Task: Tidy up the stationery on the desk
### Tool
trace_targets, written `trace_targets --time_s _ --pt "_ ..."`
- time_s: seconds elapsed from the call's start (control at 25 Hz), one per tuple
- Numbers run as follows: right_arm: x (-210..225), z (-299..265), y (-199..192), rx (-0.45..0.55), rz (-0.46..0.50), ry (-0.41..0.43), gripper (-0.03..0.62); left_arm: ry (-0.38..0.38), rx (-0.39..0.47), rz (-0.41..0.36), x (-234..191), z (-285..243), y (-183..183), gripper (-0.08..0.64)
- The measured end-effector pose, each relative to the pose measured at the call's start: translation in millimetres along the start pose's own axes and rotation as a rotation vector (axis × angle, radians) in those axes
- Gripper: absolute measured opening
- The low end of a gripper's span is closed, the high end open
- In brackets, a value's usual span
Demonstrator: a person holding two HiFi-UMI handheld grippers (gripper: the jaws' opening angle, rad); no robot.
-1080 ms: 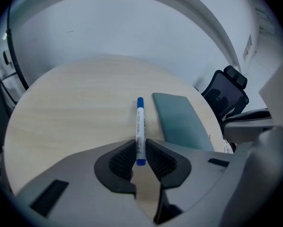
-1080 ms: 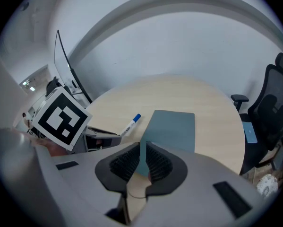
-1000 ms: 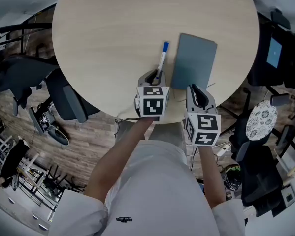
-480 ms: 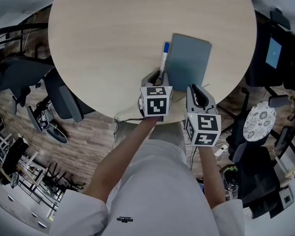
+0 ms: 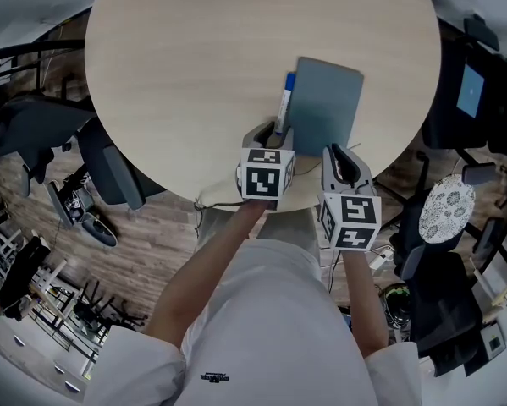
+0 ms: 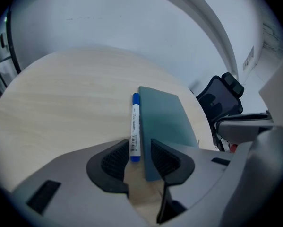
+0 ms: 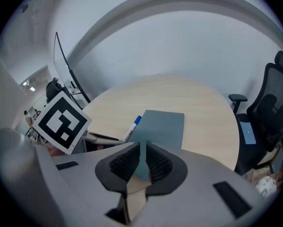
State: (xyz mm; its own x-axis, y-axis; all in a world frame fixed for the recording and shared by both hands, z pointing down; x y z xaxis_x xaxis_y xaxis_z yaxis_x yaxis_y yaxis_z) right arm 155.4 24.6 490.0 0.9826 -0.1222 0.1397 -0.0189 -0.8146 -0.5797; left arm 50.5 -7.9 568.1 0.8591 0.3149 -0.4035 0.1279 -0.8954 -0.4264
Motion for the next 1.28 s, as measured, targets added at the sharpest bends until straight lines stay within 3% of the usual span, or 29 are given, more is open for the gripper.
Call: trace_targets --time_s 0.48,0.68,1.0,1.28 --pt "-24 18 9 0.047 -0.023 -0.016 0.063 -0.087 0.068 -0.093 16 52 1 0.138" --pt "-38 40 26 0.142 0.019 -0.051 0.058 -0.184 0.167 -0.068 27 98 18 0.070" --pt "-61 74 59 0.243 0.022 -0.081 0.055 -0.218 0.275 -0.275 38 180 54 0.029" --pt "-95 119 91 0.351 0.020 -0.063 0.055 -0.279 0.298 -0.328 39 236 59 0.028"
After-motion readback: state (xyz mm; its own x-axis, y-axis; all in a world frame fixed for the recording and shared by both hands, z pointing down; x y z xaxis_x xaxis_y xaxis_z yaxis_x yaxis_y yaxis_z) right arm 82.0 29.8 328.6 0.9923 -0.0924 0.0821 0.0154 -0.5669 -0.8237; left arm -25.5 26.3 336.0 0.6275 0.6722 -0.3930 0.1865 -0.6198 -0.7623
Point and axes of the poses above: the fingertips, and each gripper's own axes: z backward along the fingers, x to its right, y out of its top, the point moved 2 cm from there along z, backward along the fingers, and after that the axes turned 6 degrees about -y, right-handed, at the moved point
